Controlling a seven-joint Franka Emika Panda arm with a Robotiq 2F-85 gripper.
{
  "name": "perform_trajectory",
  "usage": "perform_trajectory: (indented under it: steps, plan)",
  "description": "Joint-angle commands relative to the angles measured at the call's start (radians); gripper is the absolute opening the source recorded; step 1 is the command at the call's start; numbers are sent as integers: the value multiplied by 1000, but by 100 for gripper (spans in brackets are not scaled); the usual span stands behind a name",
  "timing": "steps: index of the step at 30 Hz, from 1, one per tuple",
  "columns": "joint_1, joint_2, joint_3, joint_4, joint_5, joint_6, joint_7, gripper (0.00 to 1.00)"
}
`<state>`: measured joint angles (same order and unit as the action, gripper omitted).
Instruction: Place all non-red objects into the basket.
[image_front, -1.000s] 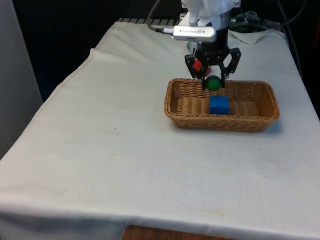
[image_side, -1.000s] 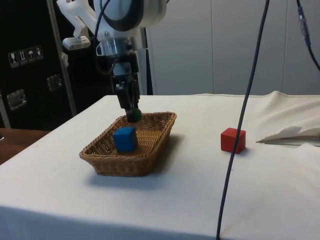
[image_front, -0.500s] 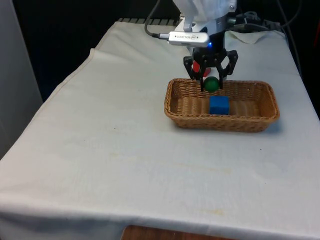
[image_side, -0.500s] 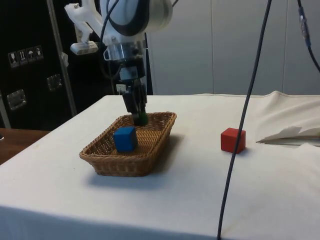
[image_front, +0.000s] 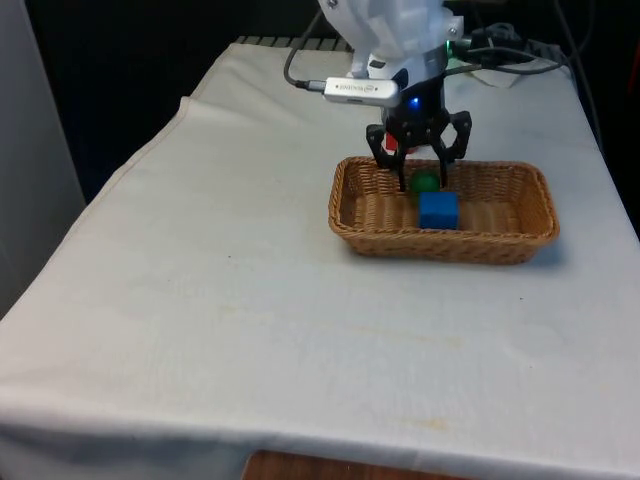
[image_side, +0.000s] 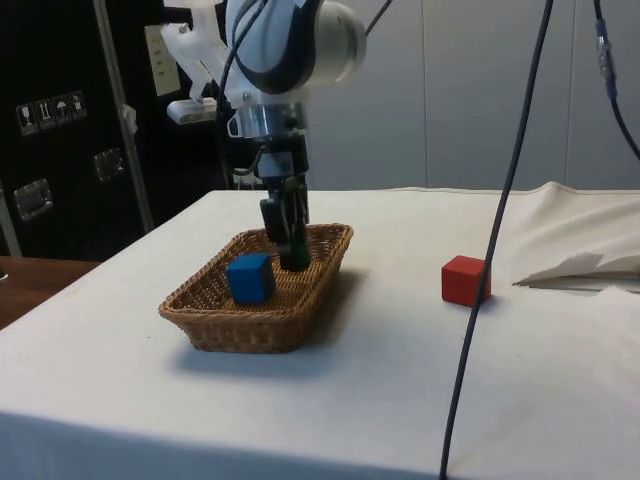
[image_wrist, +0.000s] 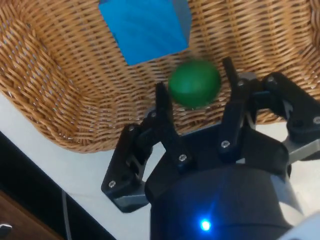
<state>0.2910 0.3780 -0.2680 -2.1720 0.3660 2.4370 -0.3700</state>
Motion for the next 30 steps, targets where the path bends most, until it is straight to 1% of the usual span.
perform_trajectory:
  steps: [1, 7, 8, 9, 10, 11, 16, 17, 18, 19, 22, 25, 26, 27, 28, 30]
  plan:
    - [-7, 1, 8, -1, 20, 10, -13, 16]
    - [-6, 6, 7, -1, 37, 12, -22, 74]
    - [-1, 5, -1, 0, 20, 1, -10, 84]
    - [-6, 6, 7, -1, 38, 12, -23, 84]
    - [-6, 7, 7, -1, 40, 12, -24, 98]
    - [-6, 7, 7, -2, 41, 12, -24, 100]
    - [-6, 6, 6, -2, 40, 12, -24, 100]
    - [-1, 6, -1, -1, 25, 1, -12, 100]
    - [-8, -1, -1, 0, 32, 1, -22, 100]
    - [-8, -12, -13, 5, 21, -14, -21, 100]
    - [-4, -24, -33, 14, 12, -35, -23, 100]
    - [-2, -40, -48, 20, 3, -59, -23, 100]
    - [-3, -41, -48, 21, 11, -58, -28, 100]
    - [-2, -52, -55, 22, -3, -72, -24, 100]
    - [-2, -52, -55, 22, -3, -72, -24, 100]
    - [-1, -73, -62, 20, -12, -83, -25, 100]
